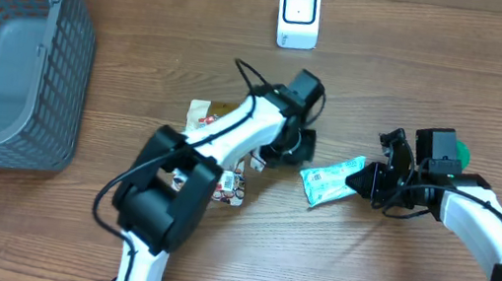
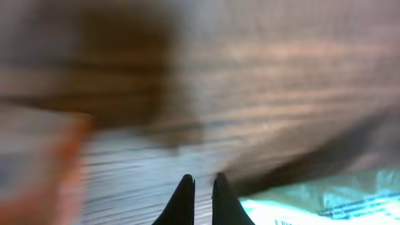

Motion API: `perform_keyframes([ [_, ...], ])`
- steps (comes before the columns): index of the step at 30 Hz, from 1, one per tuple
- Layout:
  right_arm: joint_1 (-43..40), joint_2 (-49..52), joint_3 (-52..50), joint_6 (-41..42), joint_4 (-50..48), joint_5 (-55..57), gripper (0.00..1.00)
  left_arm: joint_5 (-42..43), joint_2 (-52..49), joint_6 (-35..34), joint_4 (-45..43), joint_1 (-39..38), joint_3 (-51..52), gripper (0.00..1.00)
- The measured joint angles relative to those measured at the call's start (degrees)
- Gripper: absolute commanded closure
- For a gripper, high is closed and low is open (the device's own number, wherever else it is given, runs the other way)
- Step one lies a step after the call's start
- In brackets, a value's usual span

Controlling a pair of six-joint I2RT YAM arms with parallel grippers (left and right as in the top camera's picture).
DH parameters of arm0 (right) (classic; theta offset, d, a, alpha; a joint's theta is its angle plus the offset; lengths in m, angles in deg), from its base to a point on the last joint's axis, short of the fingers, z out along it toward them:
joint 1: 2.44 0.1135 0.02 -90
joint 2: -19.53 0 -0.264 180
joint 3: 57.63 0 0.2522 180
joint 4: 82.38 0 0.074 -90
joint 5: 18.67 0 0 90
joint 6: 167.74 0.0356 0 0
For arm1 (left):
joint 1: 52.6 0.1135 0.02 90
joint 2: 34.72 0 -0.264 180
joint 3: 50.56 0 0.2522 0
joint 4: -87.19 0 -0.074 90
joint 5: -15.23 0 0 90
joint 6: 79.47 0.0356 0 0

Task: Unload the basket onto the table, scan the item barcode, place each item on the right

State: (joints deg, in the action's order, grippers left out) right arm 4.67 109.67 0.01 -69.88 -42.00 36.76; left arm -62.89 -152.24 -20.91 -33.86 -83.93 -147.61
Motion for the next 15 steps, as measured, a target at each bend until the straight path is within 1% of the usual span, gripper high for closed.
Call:
perform_keyframes([
  [4,0.0,-0.76,0.0,-0.48,0.02,-0.2,0.96,-6.05,6.97,0.26,0.24,1.38,-1.07,0.96],
  [8,0.0,-2.62,0.09,-3.1,0.48,-2.14,0.96,-9.03,15.3,0.52,1.81,2.86,-3.65,0.96],
  [12,0.0,-5.35,1.42,-4.7,0.57,-4.87,0.96,-8.52,22.4,1.79,5.03,6.45,-4.61,0.96],
  [15,0.0,-6.95,3.41,-5.14,0.26,-7.82,0.96,-6.58,24.81,3.21,8.07,10.21,-4.63,0.96],
])
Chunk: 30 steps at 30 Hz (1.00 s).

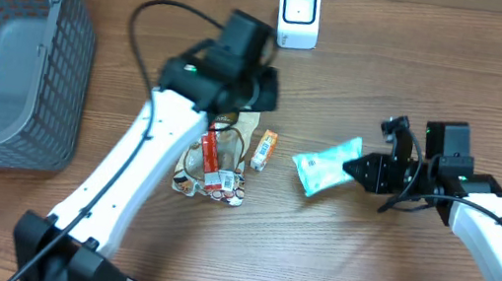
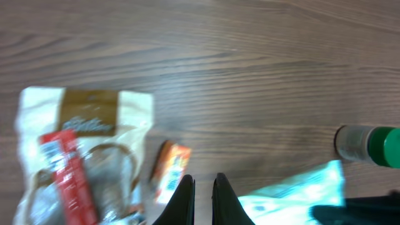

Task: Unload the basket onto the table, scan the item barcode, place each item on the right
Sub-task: 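Lift the wipes pack with the right gripper toward the scanner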

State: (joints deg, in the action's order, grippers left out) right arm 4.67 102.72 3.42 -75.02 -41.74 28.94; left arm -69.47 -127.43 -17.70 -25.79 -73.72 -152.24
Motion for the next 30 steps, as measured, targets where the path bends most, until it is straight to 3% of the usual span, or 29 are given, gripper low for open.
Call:
perform_keyframes([
  [11,0.0,-1.62,5.38,-0.85,0.31,-3.63,0.97,7.37,3.15,7.5,2.49,16.59,0.0,0.96],
  [19,0.0,-1.62,18.62,-5.99,11.21,2.05,0.97,4.15,3.67,9.03,0.42,28.89,0.0,0.92],
  [20,0.0,-1.62,20.15,-6.8,12.17,3.04,0.97,3.41,3.67,9.14,0.15,29.97,0.0,0.87],
  [23,0.02,-1.62,23.54,-8.98,13.29,5.81,0.96,1.36,3.67,9.49,0.02,32.26,0.0,0.08],
  [24,0.0,-1.62,23.93,-9.27,13.27,6.25,0.97,1.03,3.67,9.57,0.07,32.54,0.0,0.0],
  [30,0.0,-1.62,24.83,-11.56,13.42,9.25,0.97,-0.2,3.67,9.62,1.01,32.89,0.0,0.0],
])
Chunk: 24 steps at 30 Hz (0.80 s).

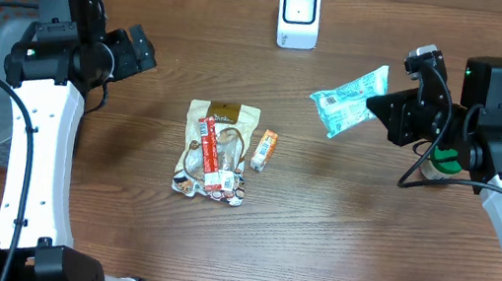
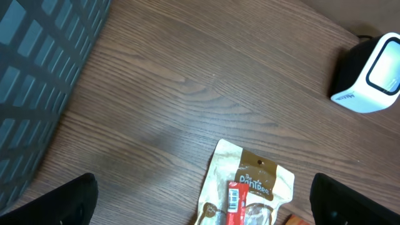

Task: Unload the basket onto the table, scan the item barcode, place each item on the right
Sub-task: 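Lift the wipes pack with the right gripper toward the scanner, then hold the wipes pack's label in front of the white barcode scanner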

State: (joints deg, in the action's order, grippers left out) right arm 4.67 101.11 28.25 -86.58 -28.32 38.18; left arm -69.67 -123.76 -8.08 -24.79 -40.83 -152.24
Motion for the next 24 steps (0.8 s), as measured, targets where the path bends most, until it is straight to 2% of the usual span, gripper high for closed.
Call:
perform_keyframes([
  [6,0.0,0.0,4.24,-2.08,0.11,2.67,0.97,-0.26,0.0,0.0,0.0,0.0,0.0,0.0],
  [14,2.43,1.9,18.86,-8.81,2.93,9.33,0.97,-0.5,0.0,0.0,0.0,0.0,0.0,0.0],
  [18,8.41,5.68,25.33,-14.82,1.38,16.74,0.97,-0.68,0.0,0.0,0.0,0.0,0.0,0.0],
  [24,17.14,12.57,26.14,-30.01,-7.69,29.7,0.97,-0.7,0.0,0.0,0.0,0.0,0.0,0.0],
])
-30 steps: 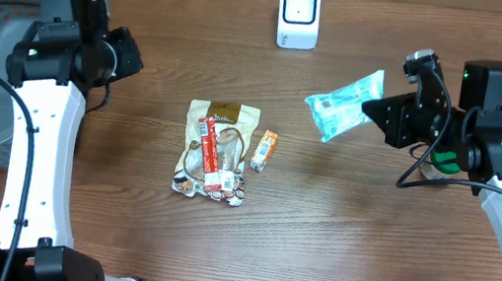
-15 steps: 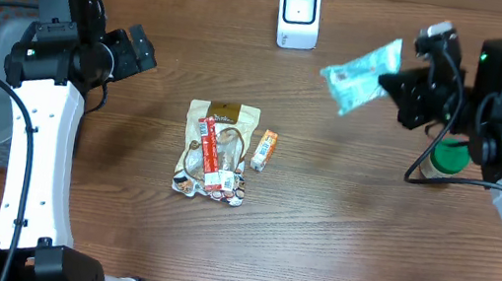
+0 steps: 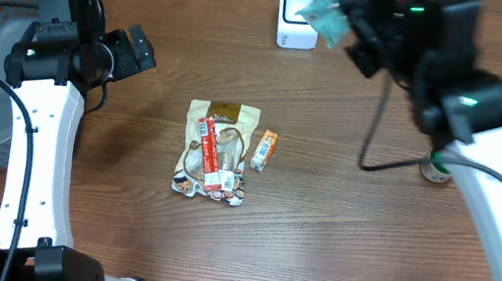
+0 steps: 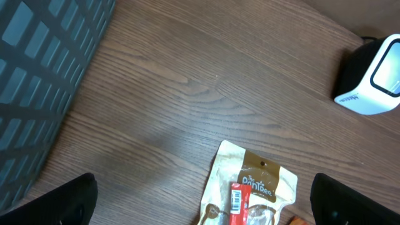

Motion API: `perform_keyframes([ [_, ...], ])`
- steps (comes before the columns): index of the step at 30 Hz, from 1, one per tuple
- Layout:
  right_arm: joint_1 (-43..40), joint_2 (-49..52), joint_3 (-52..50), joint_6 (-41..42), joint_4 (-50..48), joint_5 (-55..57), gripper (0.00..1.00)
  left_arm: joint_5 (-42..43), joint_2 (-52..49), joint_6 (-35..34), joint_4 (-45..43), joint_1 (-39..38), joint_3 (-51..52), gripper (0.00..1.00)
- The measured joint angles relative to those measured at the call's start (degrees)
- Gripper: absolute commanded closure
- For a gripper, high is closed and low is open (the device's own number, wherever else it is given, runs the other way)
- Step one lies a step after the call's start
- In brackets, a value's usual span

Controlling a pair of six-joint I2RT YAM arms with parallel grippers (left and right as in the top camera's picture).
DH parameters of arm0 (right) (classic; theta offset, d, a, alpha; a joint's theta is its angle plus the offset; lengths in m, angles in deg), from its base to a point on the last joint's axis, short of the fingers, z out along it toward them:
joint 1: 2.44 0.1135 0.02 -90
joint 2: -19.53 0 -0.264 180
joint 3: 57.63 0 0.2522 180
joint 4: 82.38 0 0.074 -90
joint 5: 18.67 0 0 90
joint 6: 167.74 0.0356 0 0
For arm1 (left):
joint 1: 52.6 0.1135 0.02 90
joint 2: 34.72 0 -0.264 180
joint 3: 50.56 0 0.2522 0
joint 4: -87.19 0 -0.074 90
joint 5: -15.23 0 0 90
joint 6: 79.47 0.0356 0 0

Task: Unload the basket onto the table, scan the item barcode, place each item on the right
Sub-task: 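Hold the wipes pack's label in front of the white barcode scanner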

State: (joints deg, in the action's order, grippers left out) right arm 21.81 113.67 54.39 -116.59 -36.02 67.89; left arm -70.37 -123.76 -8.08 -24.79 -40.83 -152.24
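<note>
A teal packet (image 3: 328, 6) hangs in the air right in front of the white barcode scanner (image 3: 295, 23) at the table's back edge and covers the scanner's upper right corner. My right gripper (image 3: 357, 15) is shut on the packet's right end, with the arm raised high towards the overhead camera. My left gripper (image 3: 135, 51) stands wide open at the left, near the basket, holding nothing. In the left wrist view its fingers (image 4: 59, 201) sit at the two bottom corners, the gripper (image 4: 203, 203) is over the table, and the scanner (image 4: 374, 78) shows at the right edge.
A grey mesh basket (image 3: 5, 54) stands at the back left. A beige snack bag (image 3: 215, 148) with a red stick on it lies mid-table, and a small orange packet (image 3: 265, 150) is beside it. A green-capped bottle (image 3: 438, 170) stands at the right, partly under my right arm.
My right gripper has moved the teal packet up and to the left, from above the table's right half to just in front of the scanner. The left arm has stayed put.
First the teal packet lay mid-table with my right gripper at its right end and my shut left gripper beside it. Then the left arm stood farther back over the snack bag. Later it was open by the basket while the right held the packet aloft, now at the scanner.
</note>
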Motion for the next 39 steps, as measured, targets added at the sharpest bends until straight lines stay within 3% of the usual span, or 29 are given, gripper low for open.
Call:
perform_keyframes([
  [10,4.76,14.29,-0.04,-18.12,-19.76,19.39,0.97,0.0,0.0,0.0,0.02,0.0,0.0,0.0],
  [28,5.49,35.39,-0.02,-27.04,-58.23,28.98,0.97,-0.15,0.0,0.0,0.0,0.0,0.0,0.0],
  [39,5.46,41.07,-0.02,-34.95,-65.0,29.33,0.97,-0.17,0.0,0.0,0.02,0.0,0.0,0.0],
])
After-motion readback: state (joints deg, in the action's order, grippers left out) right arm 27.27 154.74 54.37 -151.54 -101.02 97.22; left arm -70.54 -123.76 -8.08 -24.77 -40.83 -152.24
